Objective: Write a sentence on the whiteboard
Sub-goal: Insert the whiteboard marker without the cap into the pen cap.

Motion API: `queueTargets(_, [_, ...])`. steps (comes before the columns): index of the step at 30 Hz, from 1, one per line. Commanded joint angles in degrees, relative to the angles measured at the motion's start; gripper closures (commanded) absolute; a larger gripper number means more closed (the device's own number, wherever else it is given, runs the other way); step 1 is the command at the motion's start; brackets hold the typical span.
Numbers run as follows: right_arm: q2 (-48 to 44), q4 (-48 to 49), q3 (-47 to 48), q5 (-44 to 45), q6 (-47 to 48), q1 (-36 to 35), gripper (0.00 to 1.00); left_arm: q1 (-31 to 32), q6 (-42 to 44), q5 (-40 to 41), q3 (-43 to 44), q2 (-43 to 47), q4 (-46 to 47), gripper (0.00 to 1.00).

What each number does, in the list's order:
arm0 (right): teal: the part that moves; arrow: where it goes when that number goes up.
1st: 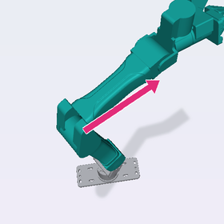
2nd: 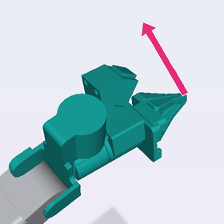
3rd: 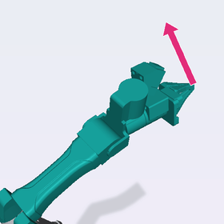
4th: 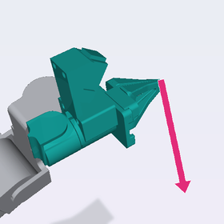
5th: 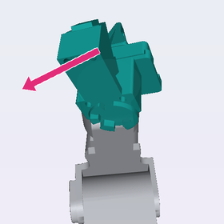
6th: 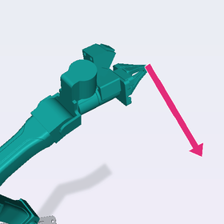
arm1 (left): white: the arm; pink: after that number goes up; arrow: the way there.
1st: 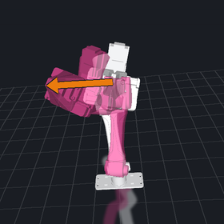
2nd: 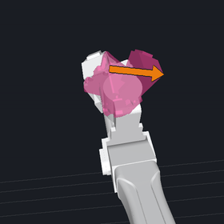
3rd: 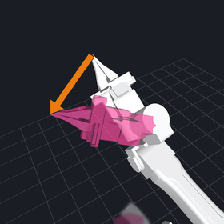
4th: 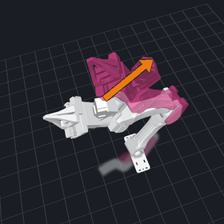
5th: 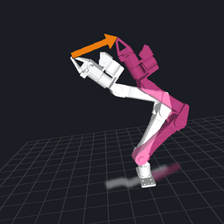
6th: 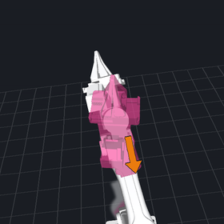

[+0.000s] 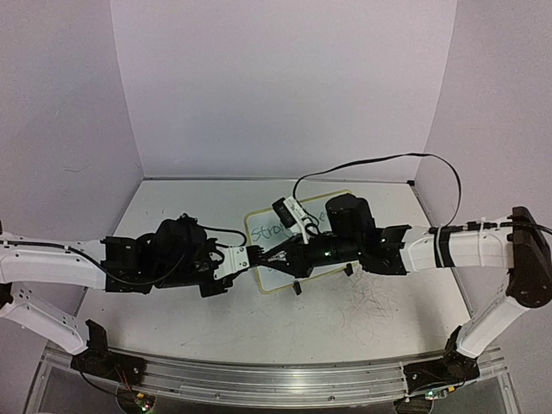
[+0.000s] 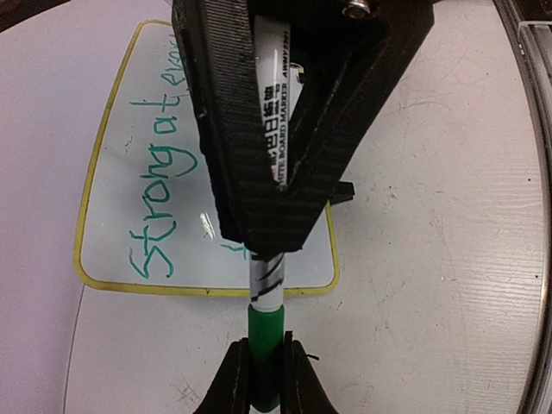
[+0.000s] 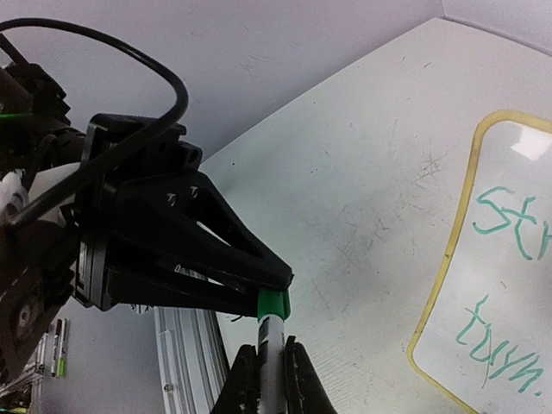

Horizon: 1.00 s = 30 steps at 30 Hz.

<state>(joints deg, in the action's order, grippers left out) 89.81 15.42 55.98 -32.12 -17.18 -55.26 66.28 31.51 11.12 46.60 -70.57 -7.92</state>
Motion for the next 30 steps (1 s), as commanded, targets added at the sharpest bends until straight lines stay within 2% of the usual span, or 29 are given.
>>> queueTargets(1, [3.6,-3.3,4.1,-6.6,-5.8,-1.3,1.0,3.2,0.4,4.9,1.2,0.3,12.2,1.0])
queueTargets(5, [5.0,-3.8,5.9,-9.2,-11.5,-1.3,1.0,4.9,0.2,9.0,2.0,-1.6,13.2,1.0])
queueTargets(8, [4.6,-3.7,6.1,-8.1,-13.2,-1.5,1.0,5.0,-1.0,8.3,1.9,-2.0,14.5,1.0])
queueTargets(11, [4.6,-2.8,6.0,-10.5,-9.3,-1.6,1.0,5.0,-2.0,5.6,2.2,-2.0,14.7,1.0])
queueTargets(16, [6.7,-4.7,5.6,-12.8,6.2,-2.8,1.0,4.9,-3.9,0.1,3.5,-2.2,14.0,1.0])
queueTargets(20, [7.7,-5.5,5.1,-12.5,11.8,-3.5,1.0,4.9,-4.8,-2.8,4.2,-1.9,13.1,1.0])
queueTargets(25, [6.6,-4.1,3.2,-10.9,12.9,-3.8,1.0,5.0,-5.3,-3.0,4.3,-2.1,12.5,1.0])
queueTargets(30, [4.5,-2.4,0.6,-5.9,7.9,-2.7,1.0,4.9,-6.8,-1.6,4.1,-3.0,11.8,1.0])
